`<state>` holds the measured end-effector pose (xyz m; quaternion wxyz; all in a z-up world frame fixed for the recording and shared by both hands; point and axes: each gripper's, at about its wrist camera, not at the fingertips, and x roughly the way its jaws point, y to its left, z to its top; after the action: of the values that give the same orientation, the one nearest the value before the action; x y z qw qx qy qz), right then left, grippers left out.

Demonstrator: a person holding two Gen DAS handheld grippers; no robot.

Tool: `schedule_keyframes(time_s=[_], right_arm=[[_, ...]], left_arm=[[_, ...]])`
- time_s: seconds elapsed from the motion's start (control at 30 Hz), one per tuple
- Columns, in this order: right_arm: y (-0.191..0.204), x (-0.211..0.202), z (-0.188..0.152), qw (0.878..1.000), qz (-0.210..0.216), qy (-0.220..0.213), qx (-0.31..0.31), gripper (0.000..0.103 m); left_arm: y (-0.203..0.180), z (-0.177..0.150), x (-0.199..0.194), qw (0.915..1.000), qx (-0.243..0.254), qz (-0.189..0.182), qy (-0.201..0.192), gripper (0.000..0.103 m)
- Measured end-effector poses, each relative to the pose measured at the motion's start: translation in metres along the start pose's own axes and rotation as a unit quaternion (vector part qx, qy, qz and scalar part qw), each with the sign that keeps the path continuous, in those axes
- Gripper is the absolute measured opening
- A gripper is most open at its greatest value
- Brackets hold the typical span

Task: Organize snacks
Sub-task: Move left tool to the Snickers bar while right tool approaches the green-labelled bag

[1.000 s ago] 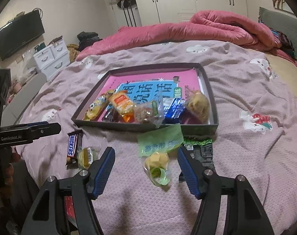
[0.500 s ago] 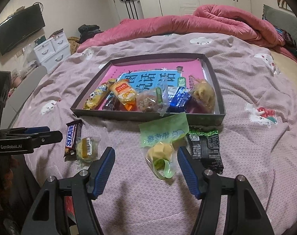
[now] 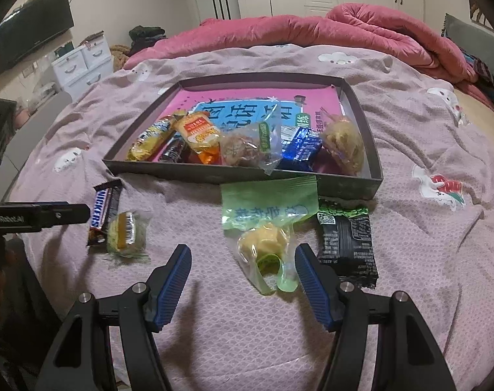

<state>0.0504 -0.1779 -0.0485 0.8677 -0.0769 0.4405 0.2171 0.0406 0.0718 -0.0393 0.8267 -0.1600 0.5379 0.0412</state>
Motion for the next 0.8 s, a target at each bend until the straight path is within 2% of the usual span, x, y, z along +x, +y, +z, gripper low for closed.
schedule_keyframes(time_s=[0.3,0.5,0.73,0.8], right_arm=[[0.001,0.014,0.002,1.0,-0.009,0.001,-0.023,0.065],[0.003,0.021,0.005,0.999,0.0,0.002,-0.033,0.055],[0.001,0.031,0.005,0.999,-0.006,0.014,-0.036,0.051],[0.001,0.032,0.005,0.999,-0.011,0.014,-0.038,0.037]], left_arm=[[0.0,0.003,0.007,1.0,-0.007,-0.006,0.001,0.075],[-0.001,0.006,0.014,0.9999,-0.011,-0.007,0.004,0.075],[-0.007,0.009,0.021,1.0,-0.008,-0.003,0.005,0.074],[-0.008,0.01,0.022,1.0,-0.007,-0.003,0.005,0.075]])
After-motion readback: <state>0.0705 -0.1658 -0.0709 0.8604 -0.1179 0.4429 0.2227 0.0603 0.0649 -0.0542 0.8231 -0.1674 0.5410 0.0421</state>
